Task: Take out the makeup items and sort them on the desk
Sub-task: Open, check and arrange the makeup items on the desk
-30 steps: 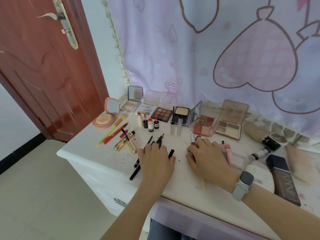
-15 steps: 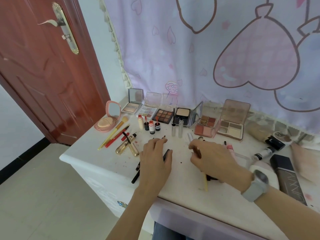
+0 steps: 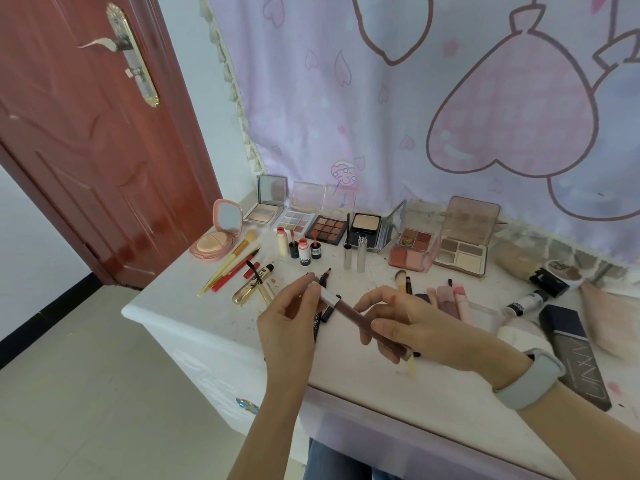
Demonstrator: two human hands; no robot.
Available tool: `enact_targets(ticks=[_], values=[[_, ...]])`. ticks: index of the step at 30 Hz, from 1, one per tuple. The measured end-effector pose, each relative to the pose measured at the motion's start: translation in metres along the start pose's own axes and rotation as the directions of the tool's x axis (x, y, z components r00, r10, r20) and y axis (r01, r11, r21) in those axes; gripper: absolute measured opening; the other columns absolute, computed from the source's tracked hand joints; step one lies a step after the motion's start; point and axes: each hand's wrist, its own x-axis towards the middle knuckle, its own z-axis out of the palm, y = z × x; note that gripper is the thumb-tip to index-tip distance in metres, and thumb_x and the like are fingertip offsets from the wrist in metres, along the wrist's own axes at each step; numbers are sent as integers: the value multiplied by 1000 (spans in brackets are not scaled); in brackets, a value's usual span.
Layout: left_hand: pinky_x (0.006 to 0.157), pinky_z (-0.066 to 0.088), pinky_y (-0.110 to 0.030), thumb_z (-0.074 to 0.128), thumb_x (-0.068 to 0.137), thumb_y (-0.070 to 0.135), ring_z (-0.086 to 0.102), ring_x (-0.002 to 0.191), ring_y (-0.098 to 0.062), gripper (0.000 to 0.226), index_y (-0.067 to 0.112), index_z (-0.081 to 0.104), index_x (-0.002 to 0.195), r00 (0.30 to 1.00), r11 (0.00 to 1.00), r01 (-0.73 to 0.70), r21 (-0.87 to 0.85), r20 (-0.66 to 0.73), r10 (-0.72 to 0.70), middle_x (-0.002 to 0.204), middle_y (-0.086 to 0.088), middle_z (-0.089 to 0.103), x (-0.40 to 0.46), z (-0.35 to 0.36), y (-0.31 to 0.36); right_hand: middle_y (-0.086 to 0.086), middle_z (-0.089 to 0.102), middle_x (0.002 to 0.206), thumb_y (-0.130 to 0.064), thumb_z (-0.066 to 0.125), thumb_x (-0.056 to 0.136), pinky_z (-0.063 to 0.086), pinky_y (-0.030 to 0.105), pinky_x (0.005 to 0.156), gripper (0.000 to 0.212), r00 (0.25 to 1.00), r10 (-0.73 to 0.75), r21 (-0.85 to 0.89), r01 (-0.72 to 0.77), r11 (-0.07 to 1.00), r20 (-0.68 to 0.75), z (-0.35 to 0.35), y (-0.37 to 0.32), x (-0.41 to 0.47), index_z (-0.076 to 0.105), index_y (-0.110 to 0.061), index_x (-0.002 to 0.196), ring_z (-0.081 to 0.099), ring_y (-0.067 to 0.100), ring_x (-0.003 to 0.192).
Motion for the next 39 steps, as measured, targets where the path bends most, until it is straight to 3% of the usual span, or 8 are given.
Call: enact_targets(ticks=[12, 17, 20, 26, 28, 31, 36, 39], values=[[63, 53, -16, 66, 80, 1, 69, 77, -10, 9, 10, 65, 79, 965, 907, 44, -419, -216, -147, 86, -8, 70, 4, -9, 5, 4, 67, 66, -6, 49, 93, 36, 14, 43, 16, 890, 16, 284, 128, 950, -455, 14, 1, 14, 65, -8, 93, 45, 8, 44], [59, 48, -15, 58, 88, 14, 59, 62, -6, 16, 29, 59, 88, 983, 984, -176, 33, 47, 175, 70, 10, 62, -6, -15, 0, -3, 52, 46, -16, 46, 95, 29, 13, 35, 22, 756, -11, 324, 294, 899, -654, 15, -4, 16, 63, -5, 85, 35, 6, 36], [59, 40, -6, 55, 88, 21, 52, 70, -3, 15, 34, 56, 94, 870, 815, -478, 328, 304, 388, 74, 13, 57, -17, -18, -5, -8, 38, 36, -20, 44, 96, 22, 14, 34, 28, 730, -11, 316, 309, 897, -683, 15, -8, 21, 61, -4, 79, 26, 4, 32], [44, 30, -6, 50, 92, 10, 44, 48, -1, 32, 39, 50, 81, 879, 821, -442, 362, 356, 316, 54, 17, 51, -12, -28, -2, -6, 48, 62, -7, 39, 96, 41, 6, 54, 29, 670, -250, 16, 363, 932, -699, 28, -2, 23, 57, -18, 76, 48, -5, 51], [43, 28, -8, 48, 94, 11, 42, 46, -1, 35, 40, 51, 76, 884, 828, -430, 360, 355, 305, 52, 18, 49, -8, -32, 1, -8, 52, 72, -2, 38, 96, 43, 7, 66, 31, 683, -362, -116, 379, 918, -634, 27, 0, 21, 55, -23, 80, 50, -6, 63], [44, 29, -11, 48, 93, 22, 42, 49, -4, 31, 43, 52, 70, 891, 825, -419, 379, 348, 293, 50, 13, 48, -2, -39, 4, -6, 48, 70, 1, 37, 95, 38, 13, 58, 32, 777, -422, -212, 365, 907, -467, 18, -1, 16, 54, -27, 91, 43, 1, 59], [43, 26, -13, 46, 89, 42, 38, 47, -8, 26, 30, 56, 68, 823, 713, -537, 451, 467, 324, 47, 10, 38, 3, -52, 2, -9, 62, 57, -41, 41, 91, 33, 11, 42, 23, 910, -223, -259, 134, 956, -351, 5, -7, 17, 58, -27, 89, 43, 1, 41], [44, 26, -13, 37, 86, 47, 36, 46, -8, 39, 19, 61, 72, 819, 725, -531, 438, 486, 307, 55, 14, 45, 2, -53, -1, -10, 52, 47, -27, 43, 95, 34, 12, 46, 15, 910, -215, -411, 56, 910, -354, 2, -3, 19, 57, -28, 91, 40, 1, 41]])
